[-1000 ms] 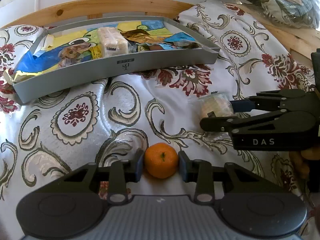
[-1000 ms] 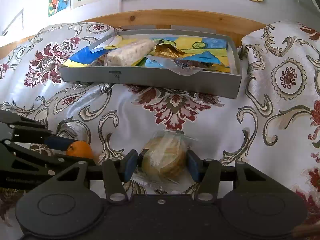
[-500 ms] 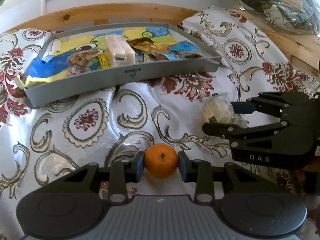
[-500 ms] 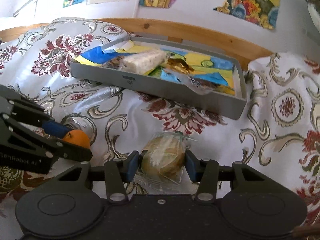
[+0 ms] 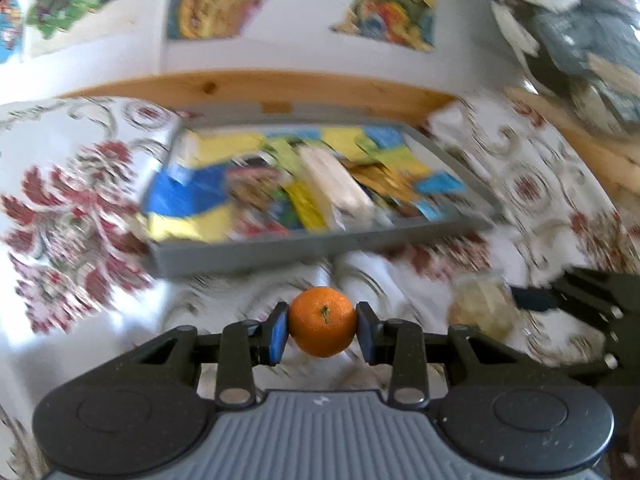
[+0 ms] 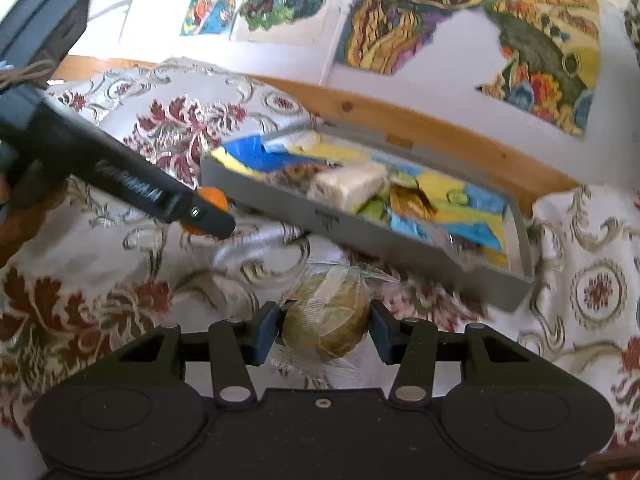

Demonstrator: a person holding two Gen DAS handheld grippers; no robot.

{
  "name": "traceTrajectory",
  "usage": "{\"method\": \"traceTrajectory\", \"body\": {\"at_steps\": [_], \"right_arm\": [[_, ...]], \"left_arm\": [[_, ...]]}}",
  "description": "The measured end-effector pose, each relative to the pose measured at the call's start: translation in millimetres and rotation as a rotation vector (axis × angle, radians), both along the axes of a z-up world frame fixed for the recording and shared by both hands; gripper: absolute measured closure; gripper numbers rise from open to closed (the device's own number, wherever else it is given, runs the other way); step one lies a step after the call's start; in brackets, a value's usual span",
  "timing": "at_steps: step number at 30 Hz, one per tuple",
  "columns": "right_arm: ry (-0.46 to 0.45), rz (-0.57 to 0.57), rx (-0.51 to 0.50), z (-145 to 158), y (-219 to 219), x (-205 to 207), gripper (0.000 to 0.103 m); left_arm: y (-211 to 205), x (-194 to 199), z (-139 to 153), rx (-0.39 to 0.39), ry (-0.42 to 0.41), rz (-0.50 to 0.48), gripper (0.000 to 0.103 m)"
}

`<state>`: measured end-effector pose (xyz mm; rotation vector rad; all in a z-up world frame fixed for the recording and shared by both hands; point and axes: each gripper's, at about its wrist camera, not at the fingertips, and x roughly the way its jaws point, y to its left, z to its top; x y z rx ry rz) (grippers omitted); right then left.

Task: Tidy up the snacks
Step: 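Carry the orange with the left gripper while the right carries the biscuit packet to the tray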

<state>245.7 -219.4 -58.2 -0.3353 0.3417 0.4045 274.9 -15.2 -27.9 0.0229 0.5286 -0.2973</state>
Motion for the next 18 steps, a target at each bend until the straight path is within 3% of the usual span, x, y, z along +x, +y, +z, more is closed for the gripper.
{"method": "traceTrajectory", "body": {"at_steps": [9, 18], "right_arm": [[-0.083, 0.002, 0.015, 31, 30, 15, 0.052], [-0.143, 0.004, -0.035, 62, 72, 66, 0.052]], "left_arm": [[30, 43, 27, -0.038, -0.127, 0.13, 0.064], [52, 82, 20, -0.067, -0.053, 0.226, 0.064]]}}
